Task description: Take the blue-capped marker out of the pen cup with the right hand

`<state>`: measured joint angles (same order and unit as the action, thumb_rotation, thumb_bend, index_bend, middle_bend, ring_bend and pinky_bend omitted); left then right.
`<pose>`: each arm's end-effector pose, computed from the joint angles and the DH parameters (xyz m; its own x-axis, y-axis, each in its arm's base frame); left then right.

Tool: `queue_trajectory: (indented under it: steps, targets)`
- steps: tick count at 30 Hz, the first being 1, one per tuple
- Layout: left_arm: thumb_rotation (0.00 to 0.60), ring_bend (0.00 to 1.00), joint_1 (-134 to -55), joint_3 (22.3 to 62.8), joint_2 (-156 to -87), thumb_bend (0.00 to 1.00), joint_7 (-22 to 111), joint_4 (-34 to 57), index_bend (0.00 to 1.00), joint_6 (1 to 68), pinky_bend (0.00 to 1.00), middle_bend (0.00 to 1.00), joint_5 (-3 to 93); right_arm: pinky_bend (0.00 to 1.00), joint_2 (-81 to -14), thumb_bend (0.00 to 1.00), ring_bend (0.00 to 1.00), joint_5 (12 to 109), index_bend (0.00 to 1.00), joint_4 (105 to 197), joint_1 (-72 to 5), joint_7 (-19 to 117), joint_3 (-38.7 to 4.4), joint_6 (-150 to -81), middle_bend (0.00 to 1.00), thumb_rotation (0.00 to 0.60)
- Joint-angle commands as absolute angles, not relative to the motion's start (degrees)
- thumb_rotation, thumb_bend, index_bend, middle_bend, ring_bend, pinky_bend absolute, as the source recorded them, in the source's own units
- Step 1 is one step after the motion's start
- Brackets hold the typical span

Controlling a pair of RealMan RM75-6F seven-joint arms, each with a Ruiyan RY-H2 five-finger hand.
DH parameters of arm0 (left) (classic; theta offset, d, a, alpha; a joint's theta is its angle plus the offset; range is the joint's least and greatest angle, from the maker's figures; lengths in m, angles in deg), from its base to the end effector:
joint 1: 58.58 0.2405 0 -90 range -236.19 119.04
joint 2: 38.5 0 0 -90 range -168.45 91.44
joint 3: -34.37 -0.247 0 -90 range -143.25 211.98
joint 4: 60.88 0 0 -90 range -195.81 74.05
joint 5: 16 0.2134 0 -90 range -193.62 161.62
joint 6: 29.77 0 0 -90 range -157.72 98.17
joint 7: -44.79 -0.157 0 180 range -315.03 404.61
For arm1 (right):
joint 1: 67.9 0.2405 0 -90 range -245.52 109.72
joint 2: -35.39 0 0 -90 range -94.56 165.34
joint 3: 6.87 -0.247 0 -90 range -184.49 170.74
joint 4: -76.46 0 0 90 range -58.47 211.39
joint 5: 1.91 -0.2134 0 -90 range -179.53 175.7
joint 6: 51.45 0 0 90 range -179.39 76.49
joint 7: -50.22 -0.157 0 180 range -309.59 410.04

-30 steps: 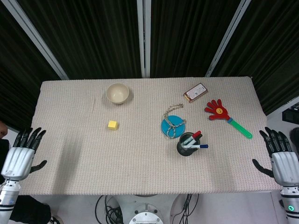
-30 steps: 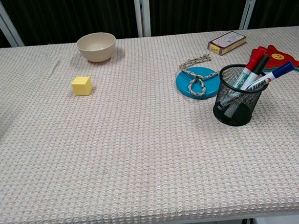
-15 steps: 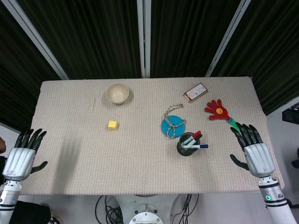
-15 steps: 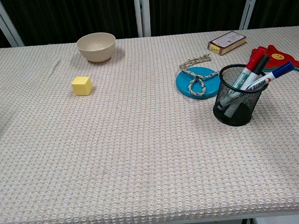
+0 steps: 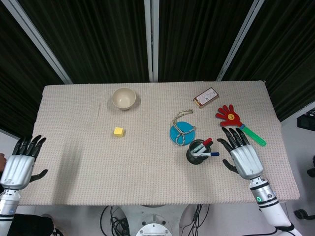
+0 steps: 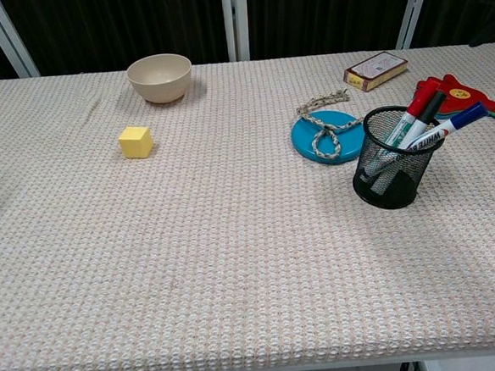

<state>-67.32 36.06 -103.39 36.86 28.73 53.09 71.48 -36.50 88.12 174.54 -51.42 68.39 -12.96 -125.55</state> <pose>-0.2996 0.2104 0.1423 0.5529 0.0162 0.8331 0.8302 -0.0966 -0.5491 -0.2124 -0.2475 0.0814 0.4987 -0.0173 0.8666 -0.8253 -0.3152 0.4686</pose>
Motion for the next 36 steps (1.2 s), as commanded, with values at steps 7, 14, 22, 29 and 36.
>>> queue_trajectory:
  steps: [7,14,22,29,36]
  targets:
    - [0.600,0.00,-67.3,35.7,-102.7,0.13,38.3,28.8,0.08,52.9,0.00,0.04,71.8,0.00,-39.4,0.20,0.00,86.8,0.30,173.6,-49.8,70.3,-12.6,-124.0,0.00,0.600]
    - [0.600,0.00,-67.0,35.8,-102.8,0.13,39.3,28.3,0.09,53.9,0.00,0.04,72.3,0.00,-40.1,0.23,0.00,87.4,0.38,172.9,-48.9,71.7,-12.8,-124.4,0.00,0.600]
    - [0.600,0.00,-67.0,35.7,-102.7,0.13,39.6,28.0,0.10,53.7,0.00,0.04,72.3,0.00,-40.6,0.24,0.00,86.2,0.42,173.2,-48.7,72.7,-12.5,-124.3,0.00,0.600]
    - [0.600,0.00,-66.9,35.7,-102.8,0.13,40.1,27.7,0.10,53.7,0.00,0.04,72.2,0.00,-40.8,0.26,0.00,85.1,0.47,173.0,-48.6,73.5,-12.3,-124.2,0.00,0.600]
    - [0.600,0.00,-66.9,35.7,-102.9,0.13,40.1,27.6,0.10,53.5,0.00,0.04,72.0,0.00,-41.0,0.28,0.00,84.5,0.50,173.0,-48.4,73.6,-12.3,-124.3,0.00,0.600]
